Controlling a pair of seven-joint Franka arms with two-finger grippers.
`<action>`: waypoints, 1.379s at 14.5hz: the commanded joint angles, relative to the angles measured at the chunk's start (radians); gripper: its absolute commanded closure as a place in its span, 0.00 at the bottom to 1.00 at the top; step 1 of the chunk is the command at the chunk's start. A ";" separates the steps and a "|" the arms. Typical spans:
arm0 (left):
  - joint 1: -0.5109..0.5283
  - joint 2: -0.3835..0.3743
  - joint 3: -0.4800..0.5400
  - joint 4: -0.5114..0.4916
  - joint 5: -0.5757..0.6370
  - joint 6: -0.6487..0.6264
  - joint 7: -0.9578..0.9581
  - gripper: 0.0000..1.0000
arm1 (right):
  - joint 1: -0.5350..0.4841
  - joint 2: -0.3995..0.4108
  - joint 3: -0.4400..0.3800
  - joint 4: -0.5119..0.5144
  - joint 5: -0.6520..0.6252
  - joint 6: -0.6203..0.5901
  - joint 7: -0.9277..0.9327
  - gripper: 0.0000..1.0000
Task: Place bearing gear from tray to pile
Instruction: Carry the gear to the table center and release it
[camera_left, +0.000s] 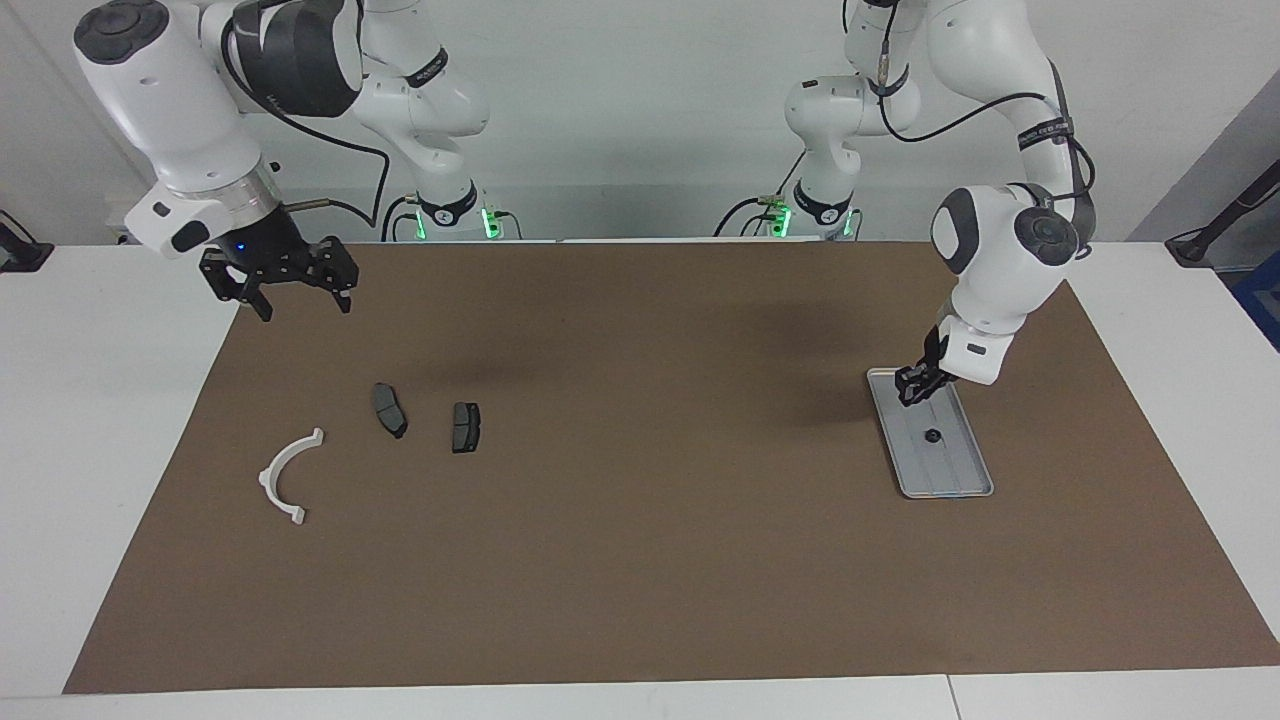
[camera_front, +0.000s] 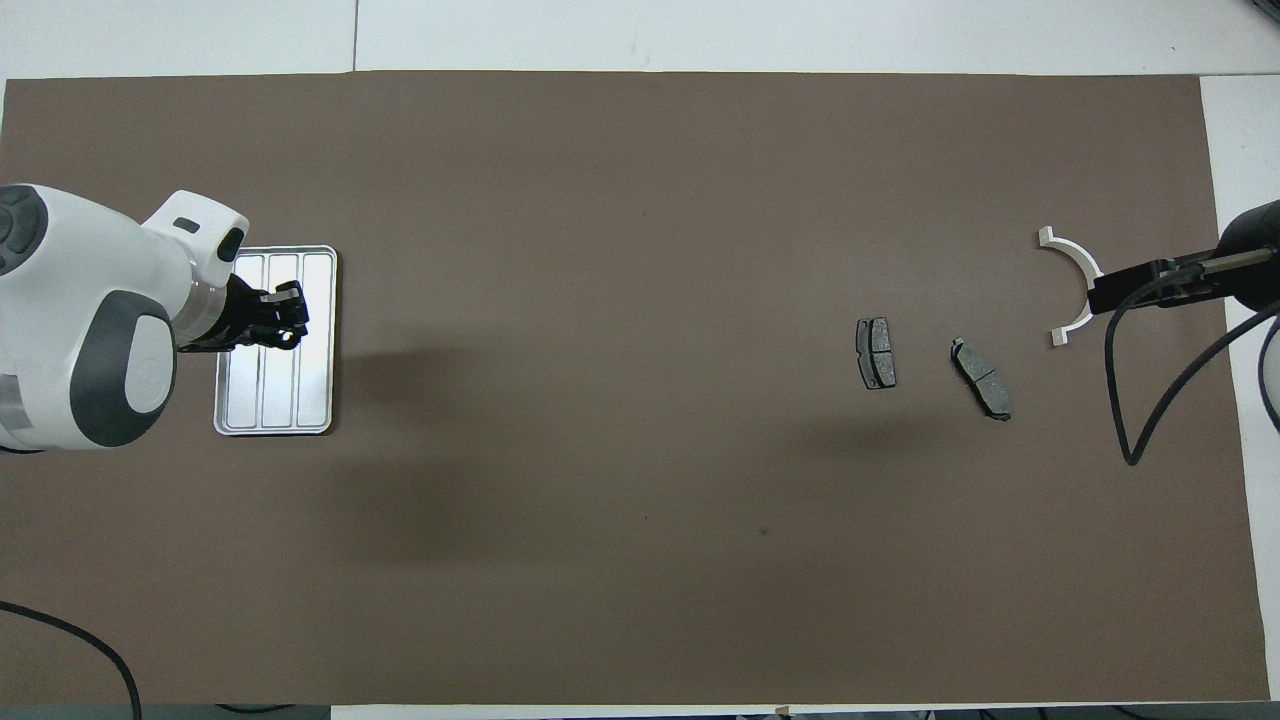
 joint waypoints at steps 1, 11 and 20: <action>-0.118 0.064 0.011 0.102 0.013 -0.028 -0.164 0.90 | -0.014 -0.027 0.004 -0.038 0.007 0.040 -0.035 0.00; -0.454 0.409 0.040 0.496 0.014 -0.052 -0.599 0.90 | -0.029 -0.029 0.004 -0.047 0.007 0.043 -0.053 0.00; -0.471 0.355 0.043 0.290 0.020 0.121 -0.607 0.90 | -0.028 -0.009 0.004 -0.051 0.007 0.070 -0.063 0.00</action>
